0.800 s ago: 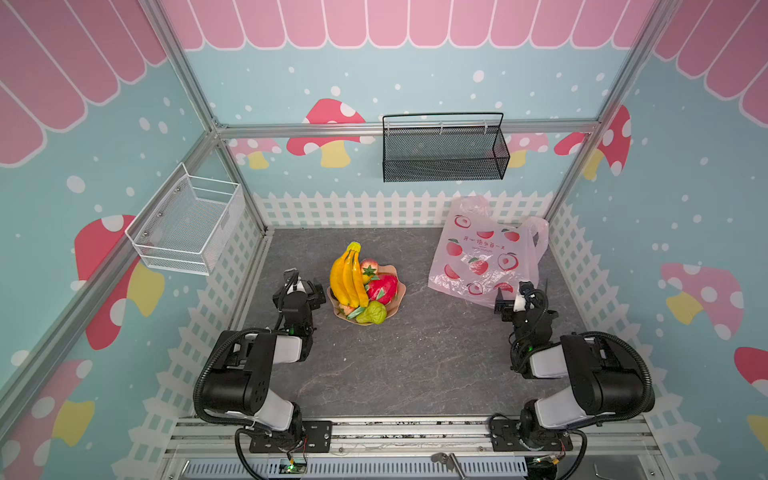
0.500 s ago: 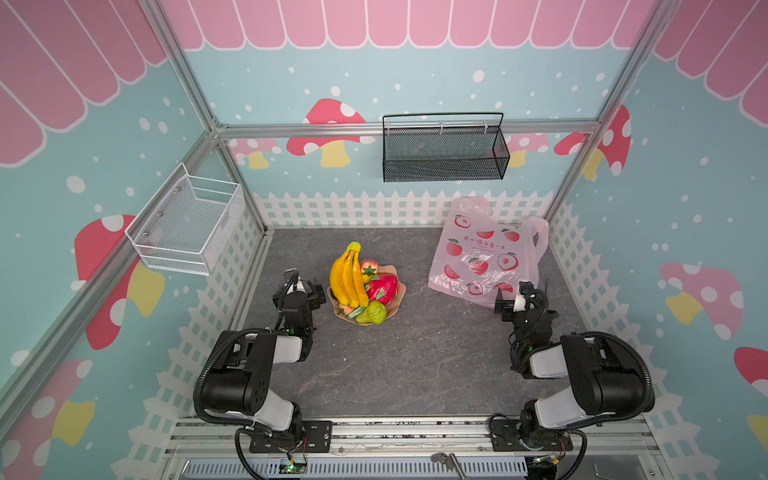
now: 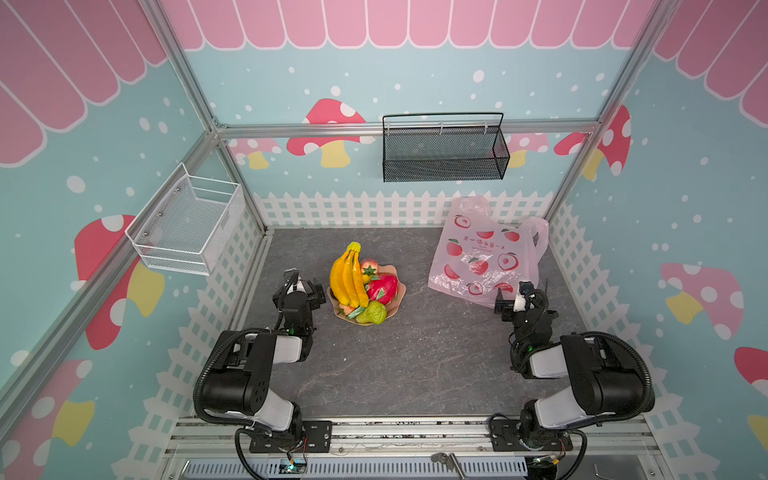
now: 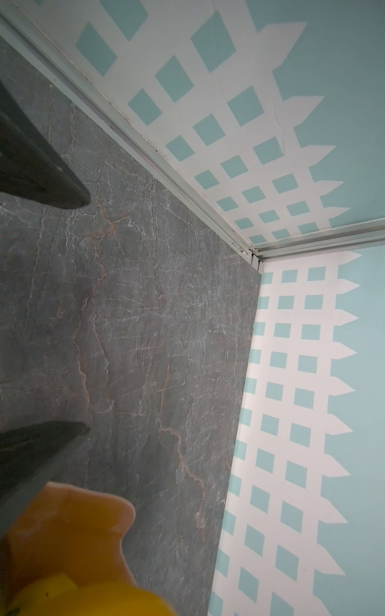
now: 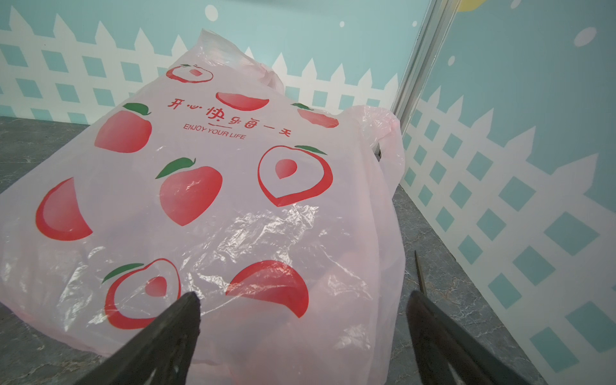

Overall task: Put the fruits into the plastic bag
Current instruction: 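Raise both arms from rest toward the fruit bowl and pink bag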

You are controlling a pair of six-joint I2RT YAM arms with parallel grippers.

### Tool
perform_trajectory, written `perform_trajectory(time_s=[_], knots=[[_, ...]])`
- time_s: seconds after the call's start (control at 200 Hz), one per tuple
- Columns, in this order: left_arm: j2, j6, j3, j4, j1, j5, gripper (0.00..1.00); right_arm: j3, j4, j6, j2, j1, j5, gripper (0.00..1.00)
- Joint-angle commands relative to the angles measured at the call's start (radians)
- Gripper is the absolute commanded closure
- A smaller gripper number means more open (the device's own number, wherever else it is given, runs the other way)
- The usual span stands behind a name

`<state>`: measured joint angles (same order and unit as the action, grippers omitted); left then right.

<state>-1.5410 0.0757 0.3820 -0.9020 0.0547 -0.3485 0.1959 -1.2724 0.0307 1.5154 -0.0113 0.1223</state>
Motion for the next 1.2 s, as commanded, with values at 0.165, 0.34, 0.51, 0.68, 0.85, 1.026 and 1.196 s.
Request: perform_trajectory(time_s=[0.165,0.34,0.51,0.68,0.85,1.026,1.196], knots=[[0.004,0.006,-0.008,-0.015,0.004,-0.010,0.00,0.004,-0.030,-0.008,0.001,0.005,-0.001,0.02],[0.004,0.006,-0.009,-0.014,0.003,-0.009,0.00,0.006,-0.027,-0.008,0.000,0.005,-0.001,0.03],[0.006,0.003,-0.011,-0.024,0.003,-0.003,0.00,0.006,-0.021,-0.008,-0.003,0.005,-0.003,0.03],[0.198,-0.028,-0.016,0.125,0.019,0.038,0.00,0.093,0.265,0.010,-0.156,0.005,0.000,0.03],[0.423,0.032,0.005,0.333,0.017,0.015,0.00,0.120,0.543,0.057,-0.410,0.005,-0.021,0.03],[0.611,0.194,0.116,0.674,0.020,0.060,0.00,0.238,0.904,0.140,-0.593,0.005,-0.047,0.03],[0.682,0.322,0.274,0.967,0.022,0.227,0.00,0.386,1.186,0.240,-0.588,0.002,-0.118,0.03]])
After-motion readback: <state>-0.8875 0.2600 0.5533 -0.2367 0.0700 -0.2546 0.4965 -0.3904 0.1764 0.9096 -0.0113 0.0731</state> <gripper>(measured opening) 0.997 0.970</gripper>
